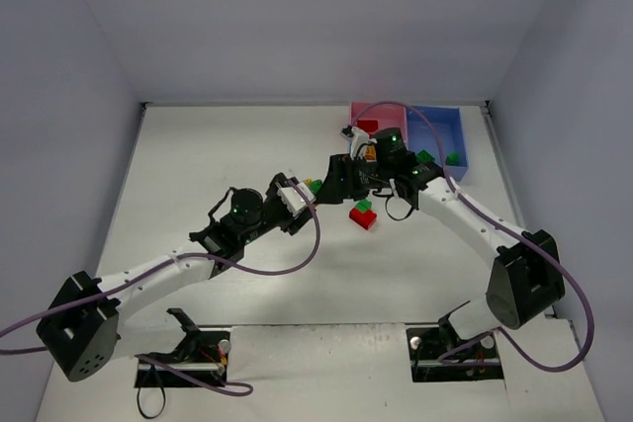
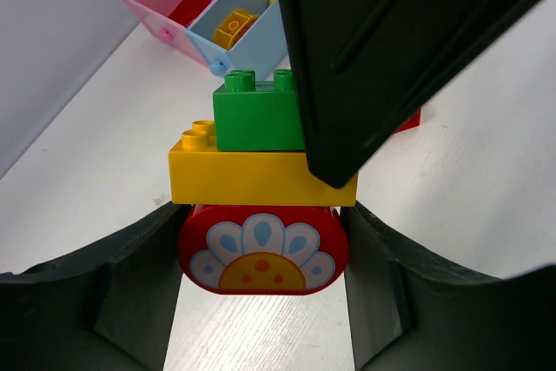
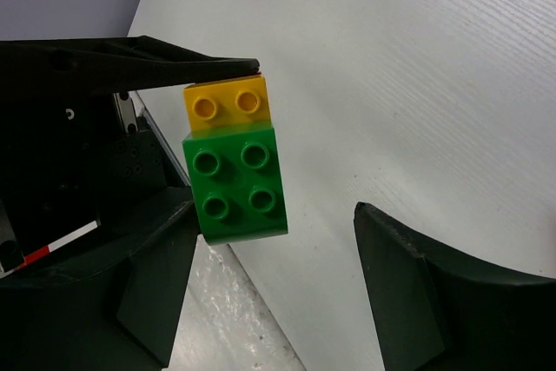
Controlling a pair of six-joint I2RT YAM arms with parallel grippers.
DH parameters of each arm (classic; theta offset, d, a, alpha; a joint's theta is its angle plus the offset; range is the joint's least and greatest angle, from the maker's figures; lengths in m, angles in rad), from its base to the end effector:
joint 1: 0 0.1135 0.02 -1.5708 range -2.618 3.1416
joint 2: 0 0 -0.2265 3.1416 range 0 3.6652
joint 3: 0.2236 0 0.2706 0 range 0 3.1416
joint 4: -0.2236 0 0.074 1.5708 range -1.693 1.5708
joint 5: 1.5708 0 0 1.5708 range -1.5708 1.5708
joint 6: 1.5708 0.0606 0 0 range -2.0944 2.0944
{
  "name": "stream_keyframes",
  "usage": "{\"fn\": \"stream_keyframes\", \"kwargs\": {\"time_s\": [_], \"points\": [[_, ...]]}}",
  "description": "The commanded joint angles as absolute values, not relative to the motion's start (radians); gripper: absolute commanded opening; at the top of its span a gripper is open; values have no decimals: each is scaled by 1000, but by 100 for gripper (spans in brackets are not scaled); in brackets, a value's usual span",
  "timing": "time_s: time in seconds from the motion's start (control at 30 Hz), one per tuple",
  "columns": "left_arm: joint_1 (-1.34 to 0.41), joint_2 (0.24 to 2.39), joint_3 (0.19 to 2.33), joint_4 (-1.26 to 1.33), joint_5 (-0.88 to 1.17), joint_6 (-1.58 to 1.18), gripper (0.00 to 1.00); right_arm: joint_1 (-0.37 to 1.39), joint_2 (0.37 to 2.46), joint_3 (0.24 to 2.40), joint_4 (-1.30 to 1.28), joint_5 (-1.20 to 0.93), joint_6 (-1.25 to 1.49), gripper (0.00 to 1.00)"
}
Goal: Sort the legos into containers by color
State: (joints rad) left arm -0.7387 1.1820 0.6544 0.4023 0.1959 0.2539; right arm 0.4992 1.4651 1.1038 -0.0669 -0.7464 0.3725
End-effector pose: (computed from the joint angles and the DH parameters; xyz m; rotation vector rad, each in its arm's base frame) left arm 0.2321 -0.2274 0.2254 0.9475 1.4375 -0.5267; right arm 0.3068 0.2142 0.2524 -0.6452 2.0150 1.2851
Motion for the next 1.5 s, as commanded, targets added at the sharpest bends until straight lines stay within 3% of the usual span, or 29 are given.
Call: {"fn": "stream_keyframes", "kwargs": {"time_s": [0.0, 0.47, 0.73, 0.83, 1.03, 1.47], "points": [[-742, 1144, 652, 491, 245, 275, 16, 503, 1453, 1163, -8, -741, 365, 66], [-742, 1143, 653, 489, 265, 271, 16, 522, 1460, 1184, 26, -753, 371, 60], [-742, 1144, 653, 494, 265, 261, 16, 534, 1462, 1174, 31, -756, 374, 45], [-742, 1146, 650, 502, 265, 255, 16, 538, 1459, 1163, 31, -755, 373, 35], [-742, 1147, 643, 511, 264, 244, 16, 538, 1447, 1146, 29, -735, 364, 0], [-742, 1143, 592, 566, 256, 195, 12, 508, 1373, 1108, 44, -678, 341, 0]]}}
